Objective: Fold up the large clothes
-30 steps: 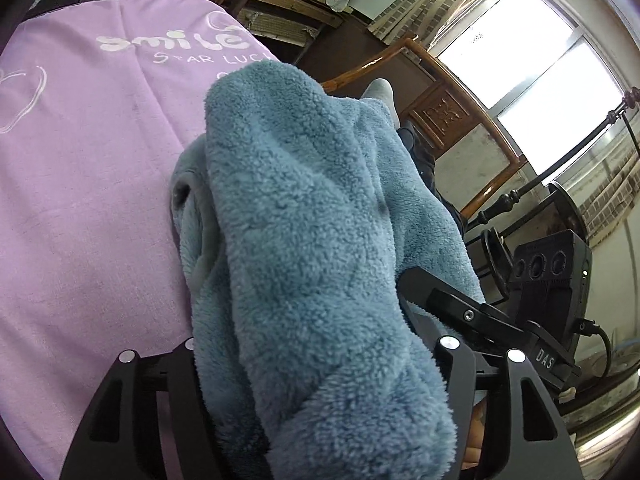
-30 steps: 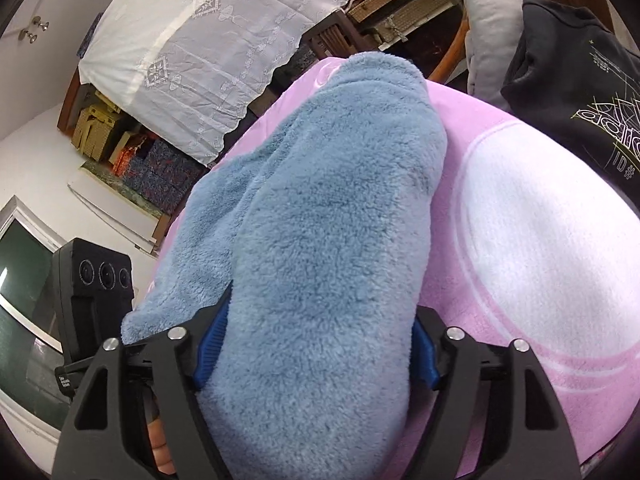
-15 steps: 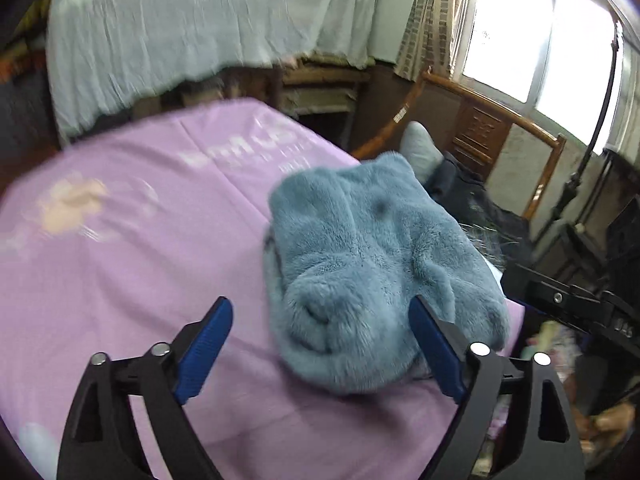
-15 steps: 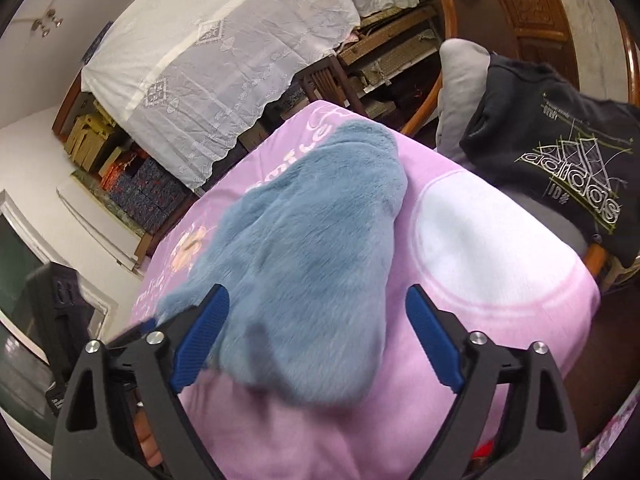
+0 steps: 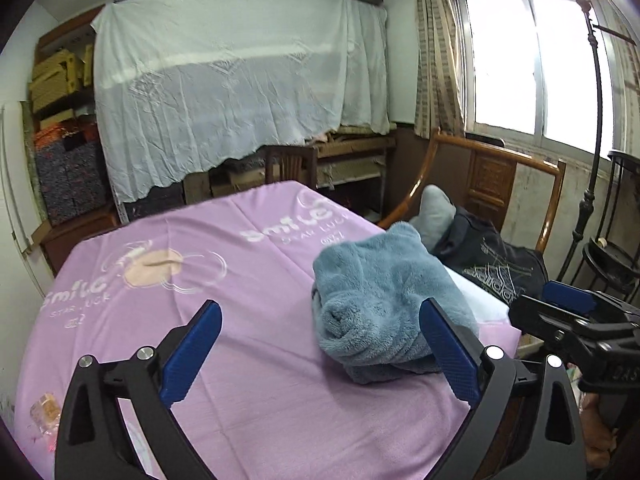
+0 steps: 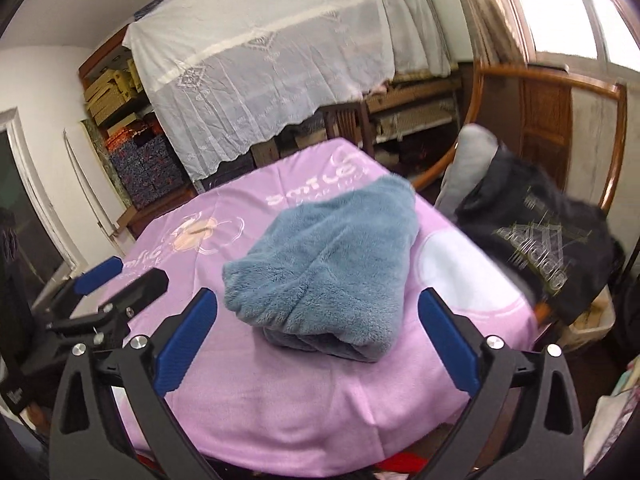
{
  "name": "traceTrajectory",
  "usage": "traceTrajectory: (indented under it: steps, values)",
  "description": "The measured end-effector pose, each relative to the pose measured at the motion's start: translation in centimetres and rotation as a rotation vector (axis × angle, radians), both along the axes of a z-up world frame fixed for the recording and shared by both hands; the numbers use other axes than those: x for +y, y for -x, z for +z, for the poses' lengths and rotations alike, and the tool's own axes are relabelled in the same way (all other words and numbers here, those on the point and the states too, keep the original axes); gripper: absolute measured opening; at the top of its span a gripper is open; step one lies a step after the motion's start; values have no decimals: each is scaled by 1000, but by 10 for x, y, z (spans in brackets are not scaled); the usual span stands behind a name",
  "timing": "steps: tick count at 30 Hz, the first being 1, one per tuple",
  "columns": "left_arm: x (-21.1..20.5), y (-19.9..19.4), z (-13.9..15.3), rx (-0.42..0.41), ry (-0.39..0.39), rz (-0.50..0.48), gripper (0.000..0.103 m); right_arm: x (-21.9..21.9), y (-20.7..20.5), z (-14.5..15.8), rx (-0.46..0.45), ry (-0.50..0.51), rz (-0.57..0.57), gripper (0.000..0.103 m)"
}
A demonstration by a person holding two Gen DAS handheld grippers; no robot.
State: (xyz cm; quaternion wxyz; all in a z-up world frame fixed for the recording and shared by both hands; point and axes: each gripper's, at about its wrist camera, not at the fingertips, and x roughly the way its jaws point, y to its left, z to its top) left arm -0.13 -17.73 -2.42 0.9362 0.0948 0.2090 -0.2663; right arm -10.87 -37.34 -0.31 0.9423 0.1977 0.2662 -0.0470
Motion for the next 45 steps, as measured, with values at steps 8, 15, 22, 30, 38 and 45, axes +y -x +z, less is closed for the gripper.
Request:
traceTrajectory:
  steps: [8, 15, 22, 30, 38, 45]
  values:
    - [-3, 3, -4, 0, -35, 16, 99, 10, 3, 4, -14, 85, -11, 98]
    - [-10, -13, -20, 40, -67, 32, 99, -3, -19, -21, 59, 11, -2, 98]
    - [-16, -20, -26, 56, -88, 37, 99, -9, -27, -28, 78, -11, -3, 98]
    - [-15, -17, -25, 50, -91, 25, 99, -7, -25, -26, 69, -2, -8, 98]
    - [-16, -20, -29, 75, -81, 11, 99, -5, -25, -27, 74, 5, -5, 98]
    - [-15, -25, -30, 99, -77, 18, 99, -5, -25, -28, 77, -1, -11, 98]
